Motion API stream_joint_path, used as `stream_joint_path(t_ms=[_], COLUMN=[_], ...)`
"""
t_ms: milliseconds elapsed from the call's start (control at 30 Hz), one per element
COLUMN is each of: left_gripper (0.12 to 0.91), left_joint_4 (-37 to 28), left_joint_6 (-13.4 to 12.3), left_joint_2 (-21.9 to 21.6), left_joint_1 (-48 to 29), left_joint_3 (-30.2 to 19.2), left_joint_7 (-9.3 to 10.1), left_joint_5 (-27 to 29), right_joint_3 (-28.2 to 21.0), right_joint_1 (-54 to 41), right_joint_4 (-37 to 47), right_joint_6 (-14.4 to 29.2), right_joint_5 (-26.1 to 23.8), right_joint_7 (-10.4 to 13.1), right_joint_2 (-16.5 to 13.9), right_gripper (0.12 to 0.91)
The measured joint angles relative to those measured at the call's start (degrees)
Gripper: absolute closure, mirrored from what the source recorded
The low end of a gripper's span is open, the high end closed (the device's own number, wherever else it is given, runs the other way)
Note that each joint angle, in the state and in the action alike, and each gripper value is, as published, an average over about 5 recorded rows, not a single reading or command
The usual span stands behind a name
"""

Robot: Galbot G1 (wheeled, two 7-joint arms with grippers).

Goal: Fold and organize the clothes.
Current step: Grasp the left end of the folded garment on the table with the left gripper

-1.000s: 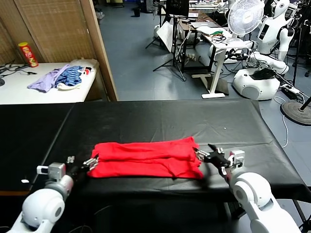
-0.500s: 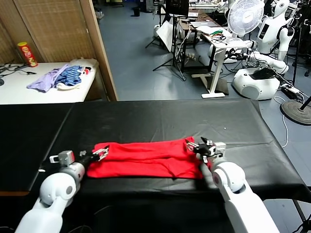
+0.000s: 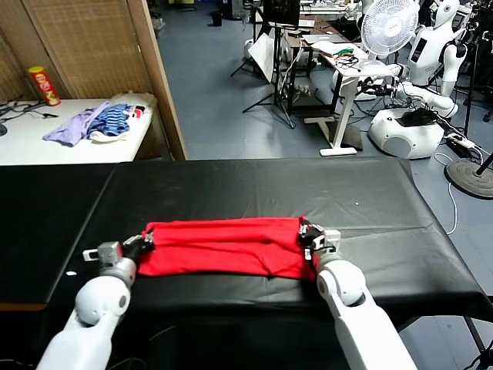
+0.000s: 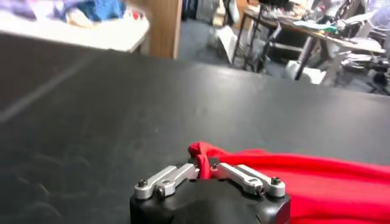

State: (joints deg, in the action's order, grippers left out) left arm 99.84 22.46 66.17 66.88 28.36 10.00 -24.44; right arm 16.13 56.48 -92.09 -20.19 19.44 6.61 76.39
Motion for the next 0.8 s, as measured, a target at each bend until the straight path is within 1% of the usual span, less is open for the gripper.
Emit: stream_joint_path(t_ms=[67,100,167,267,367,433,467,533,633,700,767,800], left_gripper=[0.851,0.817,0.72,0.552,0.384,0.296,0.268,0.241,0.233,0.233,0.247,0.269], left_joint_4=[-0.22,-0.25,-0.12,0.41,1.23,1.98,2.33,2.96,3.27,3.14,3.01,2.99], left_joint_6=[-0.31,-0.4,-0.49,-0.47,-0.09,0.55,1.01,2.2,3.68,3.89,3.71,3.59], left_joint_2=[0.39,0.44,0.35,-0.26,-1.0,-1.37,-1.5,-1.59,-1.29,-0.9,-0.49,-0.29], left_joint_1=[-0.1,-0.12,-0.05,0.41,1.15,1.78,2.13,2.93,4.17,4.83,5.24,5.36], left_joint_3=[-0.01,0.03,0.21,0.73,1.48,2.11,2.45,3.15,4.06,4.49,4.71,4.76], left_joint_7=[-0.5,-0.69,-0.89,-1.0,-1.12,-1.42,-1.57,-1.77,-1.88,-2.29,-2.96,-3.27], left_joint_5=[1.14,1.38,1.49,1.04,-0.66,-2.77,-3.95,-6.69,-11.19,-13.4,-14.48,-14.75], right_joint_3=[0.27,0.41,0.7,1.24,1.9,2.33,2.54,2.84,3.03,3.04,3.01,2.99], right_joint_1=[0.51,0.84,1.55,2.72,3.97,4.78,5.14,5.75,6.26,6.34,6.32,6.3], right_joint_4=[-0.54,-1.0,-2.12,-4.16,-6.15,-7.25,-7.71,-8.52,-9.28,-9.47,-9.5,-9.5], right_joint_6=[0.07,0.01,-0.24,-0.7,-0.66,-0.44,-0.34,-0.2,-0.15,-0.14,-0.14,-0.12], right_joint_5=[0.23,0.33,0.64,1.48,1.88,2.0,2.09,2.3,2.45,2.45,2.39,2.34], right_joint_7=[-1.68,-2.43,-3.27,-3.5,-3.81,-4.09,-4.17,-4.24,-4.25,-4.23,-4.17,-4.14], right_joint_2=[-0.46,-0.77,-1.45,-2.48,-3.45,-4.02,-4.25,-4.58,-4.75,-4.75,-4.68,-4.61], right_gripper=[0.801,0.745,0.645,0.495,0.339,0.274,0.248,0.234,0.228,0.228,0.227,0.227])
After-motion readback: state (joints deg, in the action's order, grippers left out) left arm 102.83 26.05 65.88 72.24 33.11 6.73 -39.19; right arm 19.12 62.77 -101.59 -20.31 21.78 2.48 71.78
